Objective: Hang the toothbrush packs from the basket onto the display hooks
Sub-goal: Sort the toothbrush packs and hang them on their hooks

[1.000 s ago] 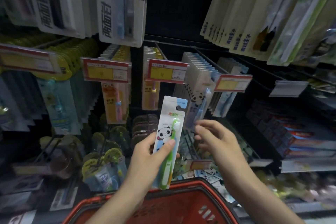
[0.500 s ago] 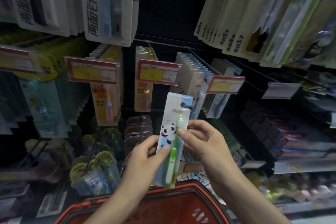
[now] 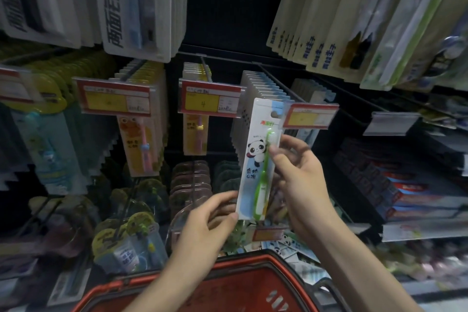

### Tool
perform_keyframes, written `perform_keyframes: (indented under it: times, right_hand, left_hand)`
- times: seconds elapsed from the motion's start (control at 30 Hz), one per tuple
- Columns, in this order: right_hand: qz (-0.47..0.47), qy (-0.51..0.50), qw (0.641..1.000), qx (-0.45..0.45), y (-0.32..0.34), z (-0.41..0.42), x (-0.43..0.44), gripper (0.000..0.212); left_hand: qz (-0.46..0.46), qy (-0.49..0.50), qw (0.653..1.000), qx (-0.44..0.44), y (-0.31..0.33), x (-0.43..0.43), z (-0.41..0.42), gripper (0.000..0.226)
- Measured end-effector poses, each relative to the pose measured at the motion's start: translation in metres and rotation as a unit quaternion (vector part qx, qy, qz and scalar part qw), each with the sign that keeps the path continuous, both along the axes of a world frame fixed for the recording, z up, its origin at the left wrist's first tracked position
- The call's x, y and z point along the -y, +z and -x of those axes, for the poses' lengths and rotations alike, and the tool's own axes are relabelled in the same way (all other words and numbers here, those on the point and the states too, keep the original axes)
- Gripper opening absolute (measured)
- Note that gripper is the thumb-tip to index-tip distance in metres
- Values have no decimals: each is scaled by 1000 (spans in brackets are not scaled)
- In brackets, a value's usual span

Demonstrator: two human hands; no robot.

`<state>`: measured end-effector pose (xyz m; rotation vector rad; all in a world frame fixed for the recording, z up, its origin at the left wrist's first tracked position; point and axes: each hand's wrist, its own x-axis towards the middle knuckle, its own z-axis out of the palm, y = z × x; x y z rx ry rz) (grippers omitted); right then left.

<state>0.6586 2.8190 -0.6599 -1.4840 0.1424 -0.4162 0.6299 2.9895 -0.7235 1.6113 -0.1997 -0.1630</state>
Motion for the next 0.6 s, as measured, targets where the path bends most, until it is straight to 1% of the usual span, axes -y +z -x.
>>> perform_keyframes:
  times: [0.23, 0.47, 0.6]
  right_hand:
    - [7, -2, 1000, 1, 1, -10, 2, 34]
    - [-53, -15, 998, 4, 6, -7, 8, 23]
    - [-47, -20, 999, -10, 7, -5, 10, 19]
  left_hand:
    - [13, -21, 999, -26, 3, 5, 3, 49]
    - [40, -27, 998, -43, 5, 10, 4, 51]
    - [31, -41, 997, -55, 3, 15, 4, 51]
